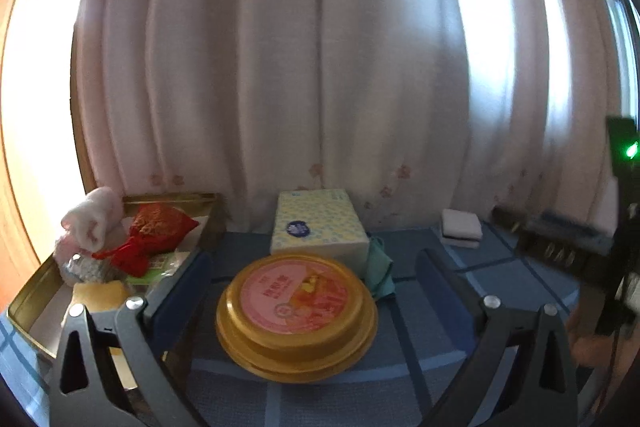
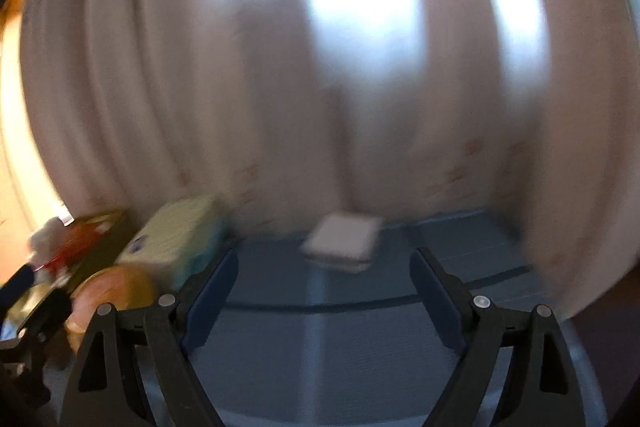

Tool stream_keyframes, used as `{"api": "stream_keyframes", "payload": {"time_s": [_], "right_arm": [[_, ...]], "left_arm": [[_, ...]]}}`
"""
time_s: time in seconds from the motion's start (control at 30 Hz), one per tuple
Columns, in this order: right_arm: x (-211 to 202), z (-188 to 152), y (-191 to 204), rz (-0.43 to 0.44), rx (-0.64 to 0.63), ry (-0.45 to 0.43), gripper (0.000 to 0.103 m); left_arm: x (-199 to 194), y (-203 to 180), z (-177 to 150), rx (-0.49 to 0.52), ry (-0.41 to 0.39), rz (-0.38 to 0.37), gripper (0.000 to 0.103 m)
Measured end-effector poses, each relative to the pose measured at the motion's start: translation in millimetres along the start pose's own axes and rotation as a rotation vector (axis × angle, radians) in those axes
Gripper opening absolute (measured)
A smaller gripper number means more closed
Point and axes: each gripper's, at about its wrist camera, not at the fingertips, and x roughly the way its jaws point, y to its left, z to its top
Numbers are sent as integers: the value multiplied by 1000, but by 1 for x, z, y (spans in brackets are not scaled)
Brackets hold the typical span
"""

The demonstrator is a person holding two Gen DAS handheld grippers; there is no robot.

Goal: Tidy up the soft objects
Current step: 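Move both grippers from the tray toward the teal cloth and white sponge, then grasp the teal cloth with the right gripper and lift it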

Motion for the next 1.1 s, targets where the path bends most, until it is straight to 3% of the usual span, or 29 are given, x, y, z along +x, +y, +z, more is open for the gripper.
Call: {"api": "stream_keyframes", "payload": {"time_s": [0.07,0.13,0.27,0.43,0.57,0.7,0.77,0.93,1.1], "right_arm": [[16,0,15,64,-31,74,89],[29,0,30,116,-53,127,82],[55,1,52,176,-90,213,51],[66,-6,71,249,-111,273,50],[74,-7,77,253,-128,305,50],[99,-11,79,250,-120,417,48],[103,-9,82,253,-121,412,43],[104,-10,88,291,-144,421,10],[89,-7,75,312,-125,367,7]], "left_arm": [[-4,7,0,-37,-13,20,103],[-3,13,0,-64,-15,32,103],[1,25,1,-118,14,35,103],[6,35,0,-174,46,41,103],[9,35,0,-173,60,47,103],[8,31,1,-148,53,44,103],[7,29,1,-136,49,41,103],[6,26,0,-115,48,37,103],[6,21,0,-85,49,40,103]]}}
